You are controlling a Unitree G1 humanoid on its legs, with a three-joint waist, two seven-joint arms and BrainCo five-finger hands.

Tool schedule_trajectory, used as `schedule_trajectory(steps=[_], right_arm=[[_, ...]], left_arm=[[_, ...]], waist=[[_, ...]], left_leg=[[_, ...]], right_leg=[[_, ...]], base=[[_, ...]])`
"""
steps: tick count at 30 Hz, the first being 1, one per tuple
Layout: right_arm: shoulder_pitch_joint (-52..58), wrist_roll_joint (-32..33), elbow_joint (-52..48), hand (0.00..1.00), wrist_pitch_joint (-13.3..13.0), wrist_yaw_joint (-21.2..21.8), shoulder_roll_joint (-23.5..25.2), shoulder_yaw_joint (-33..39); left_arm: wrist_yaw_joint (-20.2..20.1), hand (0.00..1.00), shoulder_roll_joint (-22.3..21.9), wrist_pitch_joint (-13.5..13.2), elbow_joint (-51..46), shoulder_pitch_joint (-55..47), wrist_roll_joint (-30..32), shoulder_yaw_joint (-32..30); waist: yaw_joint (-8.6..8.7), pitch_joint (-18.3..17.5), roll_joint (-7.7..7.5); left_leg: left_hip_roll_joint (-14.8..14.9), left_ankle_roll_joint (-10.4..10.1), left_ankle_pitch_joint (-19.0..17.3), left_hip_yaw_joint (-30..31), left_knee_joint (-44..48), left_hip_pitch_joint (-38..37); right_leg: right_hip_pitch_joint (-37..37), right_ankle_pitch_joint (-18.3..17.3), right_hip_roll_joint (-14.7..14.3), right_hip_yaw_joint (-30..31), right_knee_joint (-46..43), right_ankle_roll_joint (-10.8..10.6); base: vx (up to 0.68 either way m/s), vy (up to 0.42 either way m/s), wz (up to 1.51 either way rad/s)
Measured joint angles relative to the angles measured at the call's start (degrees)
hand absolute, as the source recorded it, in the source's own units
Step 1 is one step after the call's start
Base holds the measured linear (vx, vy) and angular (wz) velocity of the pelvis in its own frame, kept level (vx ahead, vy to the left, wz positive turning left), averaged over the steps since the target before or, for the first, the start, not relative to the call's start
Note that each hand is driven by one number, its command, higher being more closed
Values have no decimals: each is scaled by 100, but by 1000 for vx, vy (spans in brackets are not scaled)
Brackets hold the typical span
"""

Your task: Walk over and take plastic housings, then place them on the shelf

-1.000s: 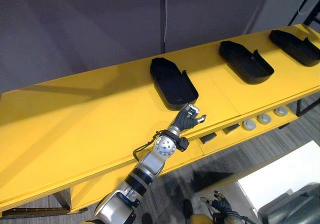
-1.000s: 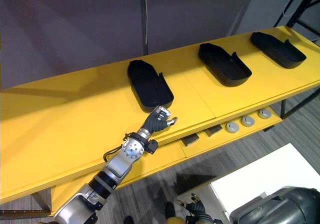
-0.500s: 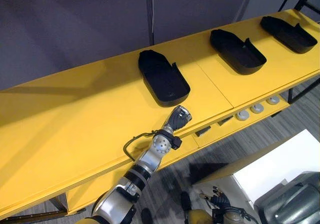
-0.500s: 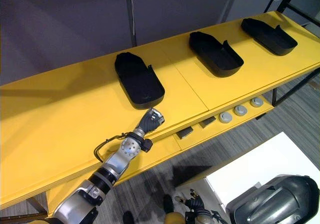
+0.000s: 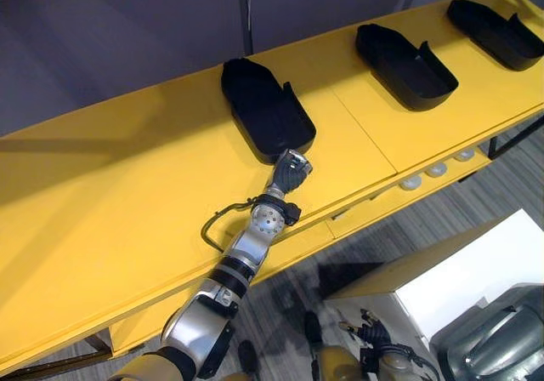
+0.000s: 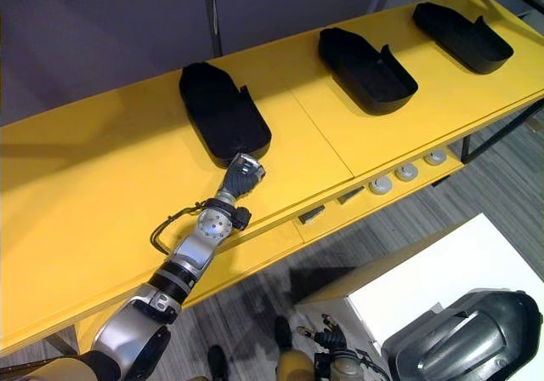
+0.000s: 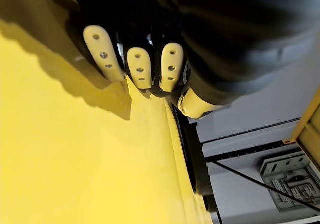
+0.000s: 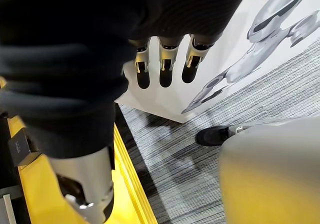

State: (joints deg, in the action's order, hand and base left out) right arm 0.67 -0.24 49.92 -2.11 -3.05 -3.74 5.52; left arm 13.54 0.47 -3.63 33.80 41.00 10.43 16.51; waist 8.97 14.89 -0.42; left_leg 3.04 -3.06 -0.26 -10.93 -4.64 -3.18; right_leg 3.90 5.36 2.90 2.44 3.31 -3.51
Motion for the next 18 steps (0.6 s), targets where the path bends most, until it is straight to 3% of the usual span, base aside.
schedule_trajectory(steps=[11,15,18], right_arm=[[-37,19,-5,0,-37,-36,2,2],[-34,18,2,0,-38,-37,-1,3],[-19,20,51,0,-38,-37,-7,4]], left_arm=[[23,100,-34,50,-253,-28,-16,-145],[45,100,21,66,-1288,-782,-196,-87],[45,100,155,11,-2437,-1306,-382,-111]], waist=[[-2,96,8],[-10,100,17],[-108,95,29]], left_leg=[[-14,2,-6,18,33,12],[-14,3,-6,188,80,-9],[-17,13,-15,335,113,-19]], right_leg=[[-12,-3,19,-26,-7,-2],[-136,-26,40,-181,-6,-5],[-198,-97,71,-276,-67,-22]], base=[[2,0,0],[3,1,21],[-4,7,24]])
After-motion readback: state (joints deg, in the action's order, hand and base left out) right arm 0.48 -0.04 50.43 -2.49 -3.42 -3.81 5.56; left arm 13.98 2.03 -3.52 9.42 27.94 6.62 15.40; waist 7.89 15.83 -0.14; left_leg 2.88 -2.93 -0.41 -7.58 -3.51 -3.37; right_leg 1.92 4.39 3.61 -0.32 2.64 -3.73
